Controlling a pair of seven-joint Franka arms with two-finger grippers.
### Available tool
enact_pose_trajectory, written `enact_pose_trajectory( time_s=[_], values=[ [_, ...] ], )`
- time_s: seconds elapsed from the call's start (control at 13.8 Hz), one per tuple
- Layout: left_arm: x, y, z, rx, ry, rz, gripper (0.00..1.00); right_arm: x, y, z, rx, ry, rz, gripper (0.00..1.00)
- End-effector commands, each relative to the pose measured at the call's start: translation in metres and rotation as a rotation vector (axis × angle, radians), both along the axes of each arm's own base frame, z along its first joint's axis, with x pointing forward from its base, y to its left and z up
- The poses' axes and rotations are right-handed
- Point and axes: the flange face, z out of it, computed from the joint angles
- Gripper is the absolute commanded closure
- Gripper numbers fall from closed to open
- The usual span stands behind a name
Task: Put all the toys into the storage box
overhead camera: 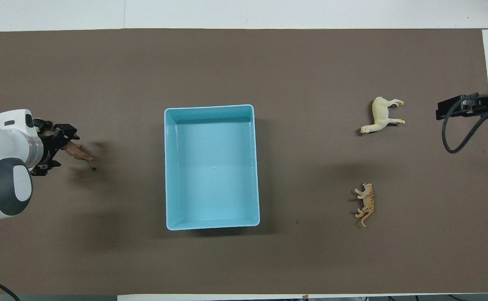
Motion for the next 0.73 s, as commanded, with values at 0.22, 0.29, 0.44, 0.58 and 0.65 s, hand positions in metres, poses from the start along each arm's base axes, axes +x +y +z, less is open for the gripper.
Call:
enact_pose_trajectory(
  time_s=[0.22, 0.29, 0.44, 0.58, 0.65],
  values=[
    [-0.004, -0.001, -0.005, 0.016, -0.041, -0.017, 0.21, 0.059, -0.004, -0.110, 0.007, -0.063, 0.169, 0.00],
    [-0.004, -0.002, -0.007, 0.016, -0.036, -0.018, 0.24, 0.066, -0.001, -0.118, 0.009, -0.071, 0.179, 0.00],
    [-0.004, -0.001, -0.009, 0.016, -0.033, -0.017, 0.45, 0.086, 0.000, -0.144, 0.026, -0.050, 0.184, 0.00],
    [-0.002, -0.002, -0.009, 0.016, -0.033, -0.018, 0.69, 0.095, 0.001, -0.173, 0.034, -0.036, 0.184, 0.00],
    [0.004, -0.002, -0.002, 0.016, -0.036, -0.018, 0.79, 0.100, 0.009, -0.182, 0.035, -0.057, 0.194, 0.00]
  ],
)
